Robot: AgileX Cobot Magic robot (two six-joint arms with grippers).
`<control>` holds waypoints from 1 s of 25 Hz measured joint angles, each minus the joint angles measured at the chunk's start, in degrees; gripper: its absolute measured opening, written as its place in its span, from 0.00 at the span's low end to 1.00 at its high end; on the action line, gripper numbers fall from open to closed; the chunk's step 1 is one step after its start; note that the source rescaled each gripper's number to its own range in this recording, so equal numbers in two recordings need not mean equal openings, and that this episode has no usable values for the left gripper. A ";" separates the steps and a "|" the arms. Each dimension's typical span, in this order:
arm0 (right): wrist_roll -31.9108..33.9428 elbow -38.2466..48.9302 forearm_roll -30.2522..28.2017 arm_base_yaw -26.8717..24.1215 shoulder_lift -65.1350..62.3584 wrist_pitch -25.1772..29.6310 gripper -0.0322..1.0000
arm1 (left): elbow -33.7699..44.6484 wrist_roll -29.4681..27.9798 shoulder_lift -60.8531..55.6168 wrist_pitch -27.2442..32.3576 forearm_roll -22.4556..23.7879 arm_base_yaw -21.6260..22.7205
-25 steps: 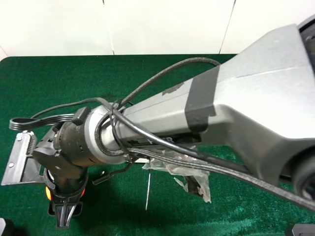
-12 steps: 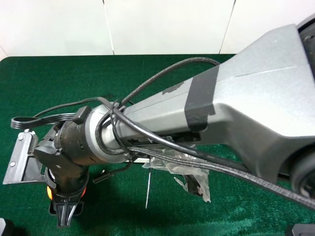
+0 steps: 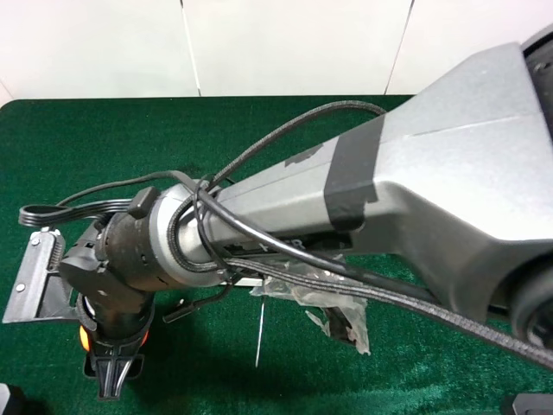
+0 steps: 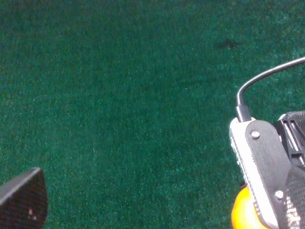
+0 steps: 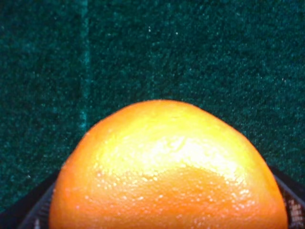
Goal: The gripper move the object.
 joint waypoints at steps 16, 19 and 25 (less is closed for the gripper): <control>-1.11 0.00 0.00 0.00 0.07 -0.26 0.03 | 0.00 0.00 0.00 0.00 0.00 0.00; -1.28 0.00 0.00 0.00 0.07 -0.33 0.03 | 0.00 0.00 0.00 0.00 0.00 0.00; -1.33 0.00 0.00 0.00 0.07 -1.19 0.71 | 0.00 0.00 0.00 0.00 0.00 0.00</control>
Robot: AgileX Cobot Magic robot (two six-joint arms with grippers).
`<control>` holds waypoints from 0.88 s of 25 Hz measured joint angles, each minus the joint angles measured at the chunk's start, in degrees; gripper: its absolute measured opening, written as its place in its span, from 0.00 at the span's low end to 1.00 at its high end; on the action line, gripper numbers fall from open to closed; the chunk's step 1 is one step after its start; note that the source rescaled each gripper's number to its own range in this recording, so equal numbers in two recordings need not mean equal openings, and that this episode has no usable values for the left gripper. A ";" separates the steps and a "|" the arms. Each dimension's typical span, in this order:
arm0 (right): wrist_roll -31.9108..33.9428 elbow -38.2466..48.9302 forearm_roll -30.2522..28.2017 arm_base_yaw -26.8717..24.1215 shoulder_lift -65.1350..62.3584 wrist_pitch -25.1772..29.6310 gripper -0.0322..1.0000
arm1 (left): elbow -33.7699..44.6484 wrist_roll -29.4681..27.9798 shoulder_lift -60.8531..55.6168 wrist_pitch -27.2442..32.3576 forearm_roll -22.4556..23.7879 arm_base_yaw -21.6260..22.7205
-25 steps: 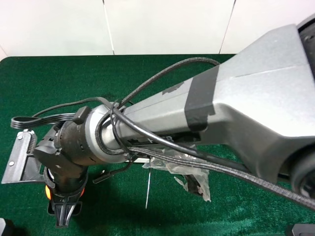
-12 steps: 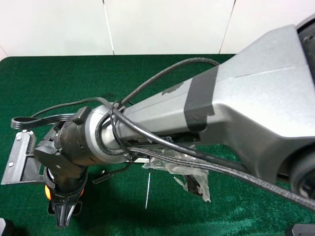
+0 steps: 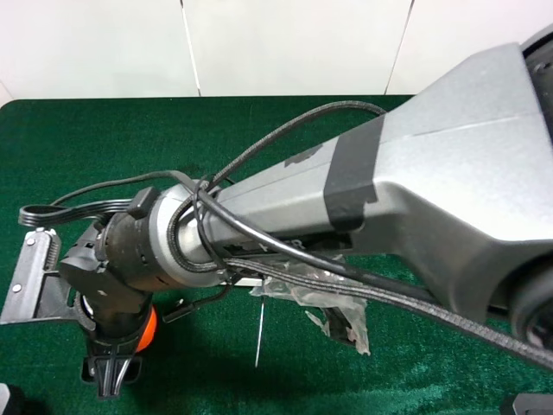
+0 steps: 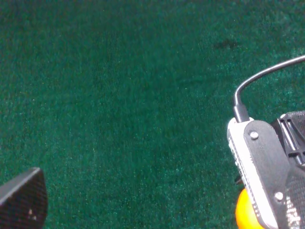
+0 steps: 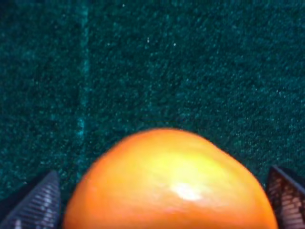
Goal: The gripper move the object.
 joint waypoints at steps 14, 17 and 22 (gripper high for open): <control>3.81 0.00 -0.83 0.00 -0.49 0.50 0.99 | 0.00 0.00 0.00 0.00 0.00 0.00; 6.46 0.00 -2.25 0.00 -1.45 2.16 0.99 | 0.00 0.00 0.00 0.00 0.00 0.00; 8.46 0.00 -3.55 0.00 -4.05 4.29 0.99 | 0.00 0.00 0.00 0.00 0.00 0.00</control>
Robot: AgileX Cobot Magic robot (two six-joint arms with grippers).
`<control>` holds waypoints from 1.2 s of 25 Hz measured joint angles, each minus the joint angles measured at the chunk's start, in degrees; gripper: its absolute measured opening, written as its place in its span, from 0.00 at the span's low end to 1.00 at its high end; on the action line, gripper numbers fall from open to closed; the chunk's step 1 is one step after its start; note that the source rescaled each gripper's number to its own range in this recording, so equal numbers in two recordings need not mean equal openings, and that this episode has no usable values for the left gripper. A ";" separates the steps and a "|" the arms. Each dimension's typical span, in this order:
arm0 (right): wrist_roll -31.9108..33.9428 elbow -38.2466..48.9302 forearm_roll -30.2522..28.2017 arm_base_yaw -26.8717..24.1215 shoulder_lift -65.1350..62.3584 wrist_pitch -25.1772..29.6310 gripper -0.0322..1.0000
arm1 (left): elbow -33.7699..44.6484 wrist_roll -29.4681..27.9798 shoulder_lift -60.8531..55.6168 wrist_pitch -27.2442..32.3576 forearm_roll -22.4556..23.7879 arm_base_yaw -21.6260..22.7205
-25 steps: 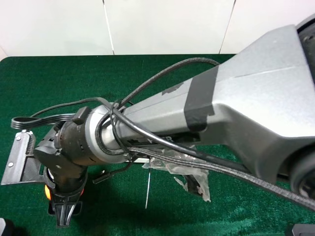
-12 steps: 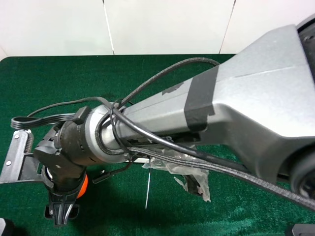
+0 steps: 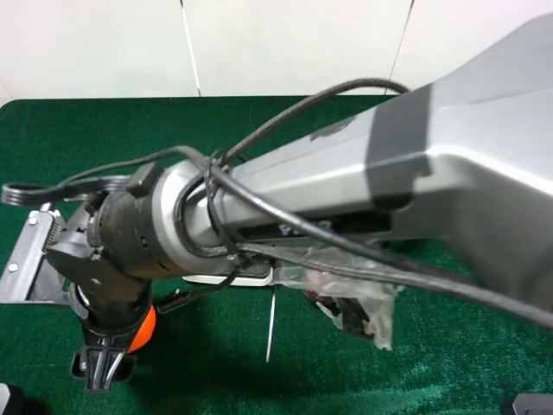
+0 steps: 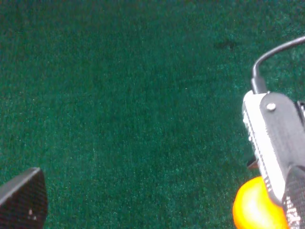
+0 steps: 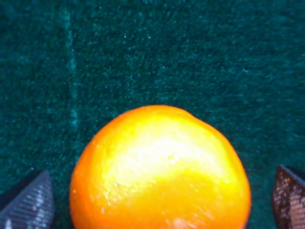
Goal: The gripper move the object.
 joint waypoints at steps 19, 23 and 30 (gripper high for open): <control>13.35 7.44 -11.86 0.00 -23.62 12.44 0.99 | 0.00 0.00 0.00 0.00 0.00 0.00; 19.16 9.95 -16.63 -0.21 -30.09 17.06 0.99 | 0.00 0.00 0.00 0.00 0.00 0.00; 21.57 10.40 -18.87 -7.01 -37.21 33.08 0.99 | 0.00 0.00 0.00 0.00 0.00 0.00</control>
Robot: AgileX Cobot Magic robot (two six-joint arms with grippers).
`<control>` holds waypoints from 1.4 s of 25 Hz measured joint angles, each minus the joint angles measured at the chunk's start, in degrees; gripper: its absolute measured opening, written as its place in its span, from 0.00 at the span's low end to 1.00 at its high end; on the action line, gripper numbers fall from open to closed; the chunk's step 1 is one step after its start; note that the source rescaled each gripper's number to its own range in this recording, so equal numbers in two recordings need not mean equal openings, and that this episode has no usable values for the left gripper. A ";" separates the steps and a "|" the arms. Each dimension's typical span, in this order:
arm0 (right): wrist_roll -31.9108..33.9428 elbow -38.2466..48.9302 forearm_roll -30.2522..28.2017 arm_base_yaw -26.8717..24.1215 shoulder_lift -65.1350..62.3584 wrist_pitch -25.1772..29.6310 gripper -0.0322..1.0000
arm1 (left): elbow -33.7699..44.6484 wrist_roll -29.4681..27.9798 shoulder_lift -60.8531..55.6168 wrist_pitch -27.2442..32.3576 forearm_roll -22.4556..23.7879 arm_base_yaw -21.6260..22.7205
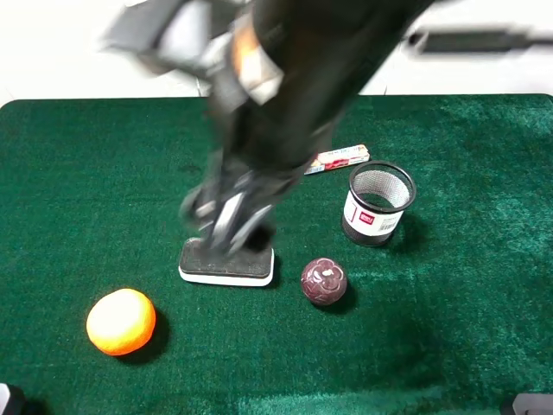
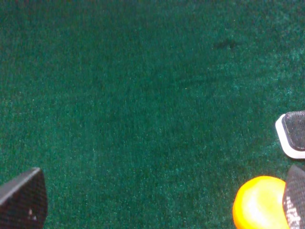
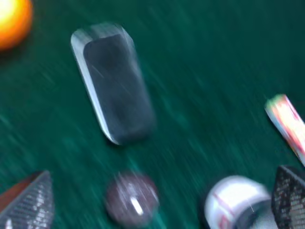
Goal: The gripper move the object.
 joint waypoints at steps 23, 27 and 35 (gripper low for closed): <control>8.36 33.87 0.63 -24.64 -42.49 6.49 0.99 | 0.00 0.00 0.00 0.00 0.00 0.00; 8.54 38.81 2.31 -30.22 -50.97 6.57 0.99 | 0.00 0.00 0.00 0.00 0.00 0.00; 8.27 43.08 4.55 -40.81 -62.98 6.73 0.99 | 0.00 0.00 0.00 0.00 0.00 0.00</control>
